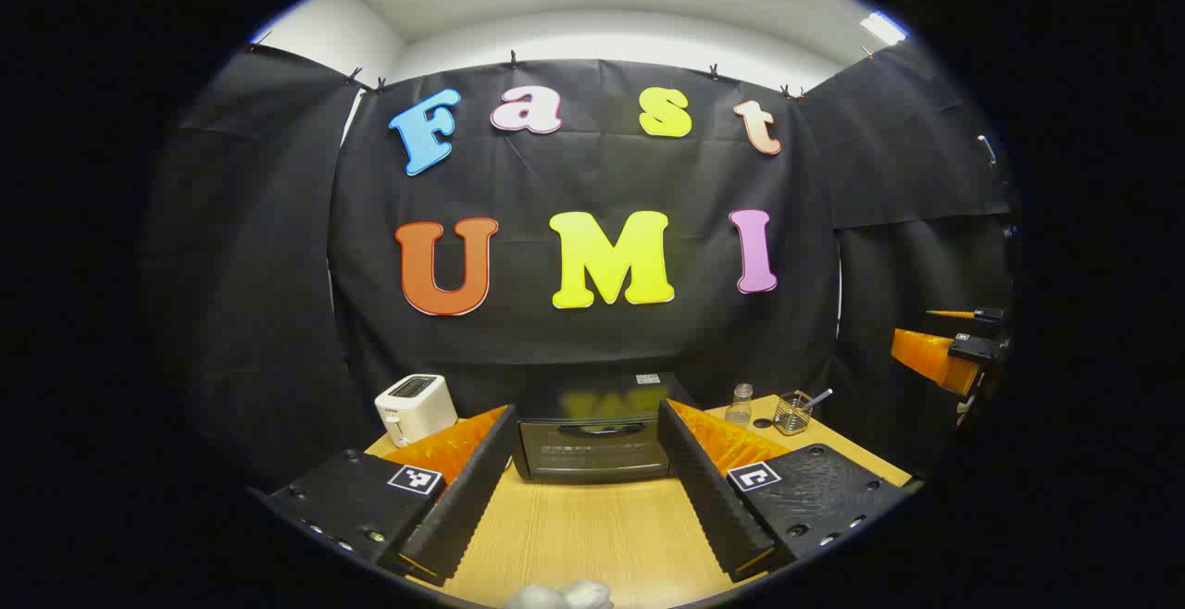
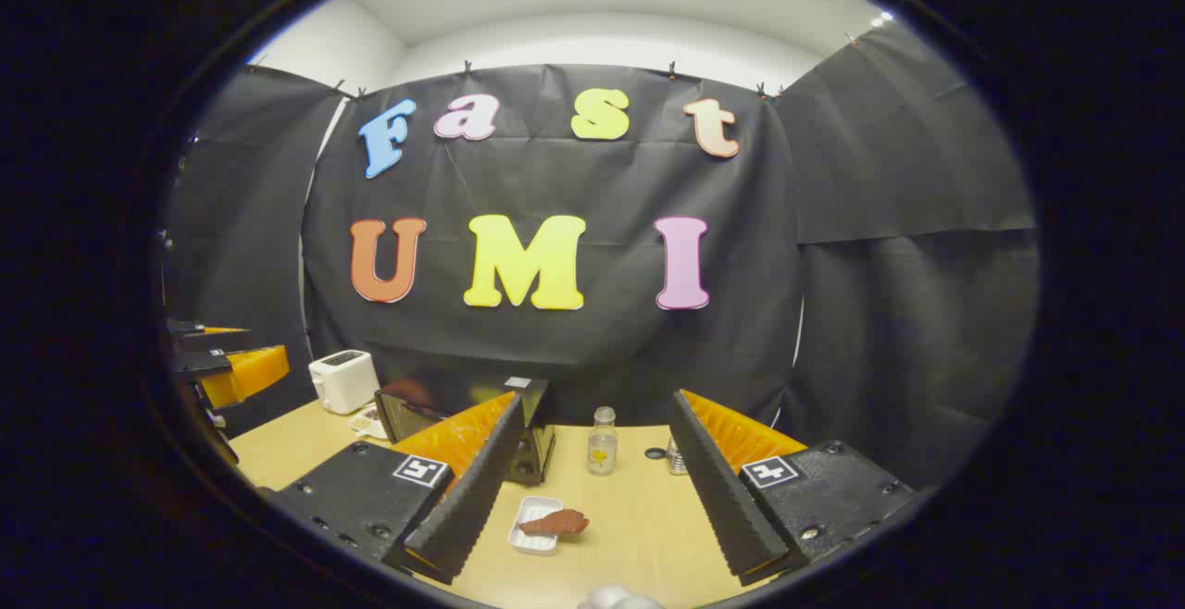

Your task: Open the electric oven with the left hand, put the food in, and close the electric oven.

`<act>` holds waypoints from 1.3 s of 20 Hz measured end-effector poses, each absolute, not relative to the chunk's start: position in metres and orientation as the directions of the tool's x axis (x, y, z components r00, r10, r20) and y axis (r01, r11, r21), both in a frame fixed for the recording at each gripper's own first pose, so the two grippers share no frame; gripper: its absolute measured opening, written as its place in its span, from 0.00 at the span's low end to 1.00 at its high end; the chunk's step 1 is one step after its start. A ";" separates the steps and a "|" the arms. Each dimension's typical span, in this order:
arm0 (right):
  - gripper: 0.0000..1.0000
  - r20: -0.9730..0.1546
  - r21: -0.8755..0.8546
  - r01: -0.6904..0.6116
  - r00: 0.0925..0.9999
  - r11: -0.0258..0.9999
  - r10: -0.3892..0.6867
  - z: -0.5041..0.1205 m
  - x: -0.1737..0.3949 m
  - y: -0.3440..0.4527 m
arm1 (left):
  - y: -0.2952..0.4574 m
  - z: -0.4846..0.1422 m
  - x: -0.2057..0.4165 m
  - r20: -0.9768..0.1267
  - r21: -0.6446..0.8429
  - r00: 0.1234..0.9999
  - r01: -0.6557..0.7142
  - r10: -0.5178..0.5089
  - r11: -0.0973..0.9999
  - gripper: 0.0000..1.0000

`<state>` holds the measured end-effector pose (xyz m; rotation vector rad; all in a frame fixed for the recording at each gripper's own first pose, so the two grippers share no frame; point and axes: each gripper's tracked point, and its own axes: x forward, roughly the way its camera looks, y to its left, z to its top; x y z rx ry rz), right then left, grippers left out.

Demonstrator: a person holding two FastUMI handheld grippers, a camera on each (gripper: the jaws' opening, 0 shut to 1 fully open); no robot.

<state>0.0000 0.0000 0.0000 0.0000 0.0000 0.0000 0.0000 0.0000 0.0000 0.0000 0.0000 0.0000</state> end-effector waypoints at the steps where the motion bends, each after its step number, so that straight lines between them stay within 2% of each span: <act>1: 0.99 -0.002 -0.004 -0.001 1.000 1.000 0.001 0.000 0.001 0.001 | 0.001 -0.001 0.003 0.000 0.001 1.000 -0.001 0.001 1.000 1.00; 2: 0.99 -0.006 -0.009 -0.004 1.000 1.000 0.004 -0.001 0.003 0.002 | 0.002 -0.001 0.006 0.002 0.001 1.000 -0.003 0.003 1.000 0.96; 15: 0.99 -0.030 -0.029 0.032 0.999 0.999 -0.033 0.000 0.018 -0.009 | -0.006 -0.012 0.075 0.011 -0.021 1.000 0.026 -0.026 0.999 0.96; 19: 1.00 -0.049 -0.028 0.072 0.996 0.997 -0.073 -0.003 0.014 -0.019 | -0.010 -0.020 0.117 0.012 -0.007 0.999 0.035 -0.035 0.999 0.96; 26: 1.00 -0.099 -0.047 0.161 0.981 0.986 -0.164 -0.013 0.001 -0.043 | -0.016 -0.072 0.205 -0.077 -0.003 0.996 0.042 -0.042 0.999 0.96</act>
